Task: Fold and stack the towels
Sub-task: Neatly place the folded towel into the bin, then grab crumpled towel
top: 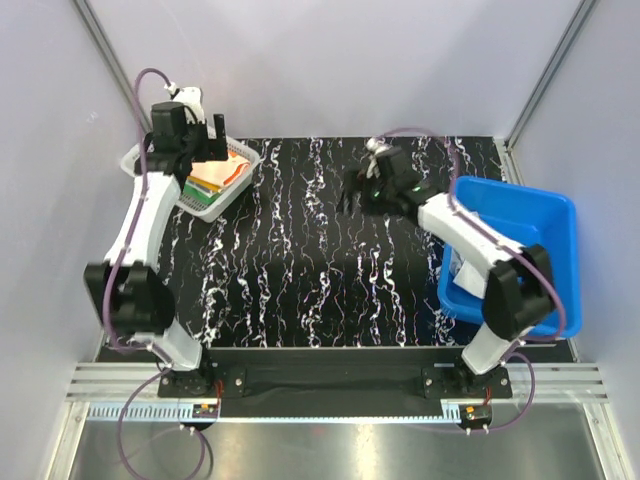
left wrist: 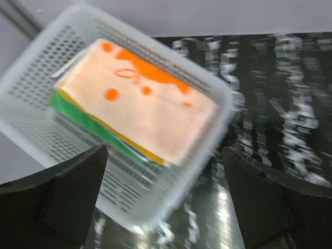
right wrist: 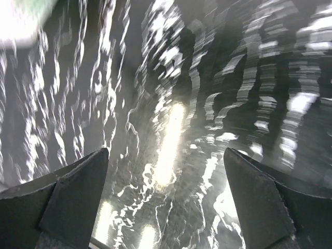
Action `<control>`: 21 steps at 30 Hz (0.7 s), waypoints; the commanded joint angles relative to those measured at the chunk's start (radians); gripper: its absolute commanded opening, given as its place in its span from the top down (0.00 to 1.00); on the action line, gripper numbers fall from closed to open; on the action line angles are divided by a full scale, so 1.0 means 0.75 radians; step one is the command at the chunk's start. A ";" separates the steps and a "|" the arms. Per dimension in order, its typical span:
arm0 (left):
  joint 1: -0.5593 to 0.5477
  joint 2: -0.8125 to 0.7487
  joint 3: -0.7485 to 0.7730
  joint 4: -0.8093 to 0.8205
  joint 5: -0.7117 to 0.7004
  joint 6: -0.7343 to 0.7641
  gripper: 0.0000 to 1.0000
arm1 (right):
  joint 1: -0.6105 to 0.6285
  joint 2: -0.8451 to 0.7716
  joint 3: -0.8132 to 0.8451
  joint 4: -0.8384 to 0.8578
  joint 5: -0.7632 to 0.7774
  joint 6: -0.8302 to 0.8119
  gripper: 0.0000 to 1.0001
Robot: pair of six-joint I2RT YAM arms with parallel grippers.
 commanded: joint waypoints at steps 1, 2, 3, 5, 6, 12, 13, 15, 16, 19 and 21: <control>-0.031 -0.301 -0.267 0.065 0.319 -0.198 0.01 | -0.105 -0.183 0.107 -0.295 0.253 0.148 0.00; -0.039 -0.348 -0.307 0.055 0.376 -0.196 0.01 | -0.168 -0.226 0.129 -0.352 0.292 0.169 0.00; -0.049 -0.383 -0.346 0.014 0.459 -0.194 0.01 | -0.211 -0.248 0.138 -0.406 0.345 0.183 0.00; -0.117 -0.471 -0.427 -0.033 0.527 -0.188 0.01 | -0.297 -0.332 0.120 -0.490 0.337 0.212 0.00; -0.149 -0.500 -0.456 -0.041 0.546 -0.188 0.01 | -0.405 -0.363 0.103 -0.508 0.364 0.220 0.00; -0.299 -0.770 -0.859 0.483 0.735 -0.620 0.01 | -0.757 -0.414 -0.069 -0.496 0.493 0.130 0.08; -0.301 -0.734 -0.864 0.512 0.846 -0.625 0.01 | -0.796 -0.380 -0.105 -0.490 0.472 0.124 0.13; -0.305 -0.668 -0.827 0.505 1.071 -0.688 0.01 | -0.872 -0.341 -0.140 -0.470 0.387 0.108 0.21; -0.307 -0.632 -0.829 0.527 1.147 -0.717 0.01 | -0.923 -0.322 -0.157 -0.461 0.368 0.104 0.23; -0.311 -0.556 -0.802 0.444 1.203 -0.675 0.01 | -0.984 -0.212 -0.246 -0.392 0.305 0.075 0.26; -0.313 -0.570 -0.816 0.376 1.095 -0.611 0.01 | -0.991 -0.163 -0.267 -0.335 0.294 0.046 0.26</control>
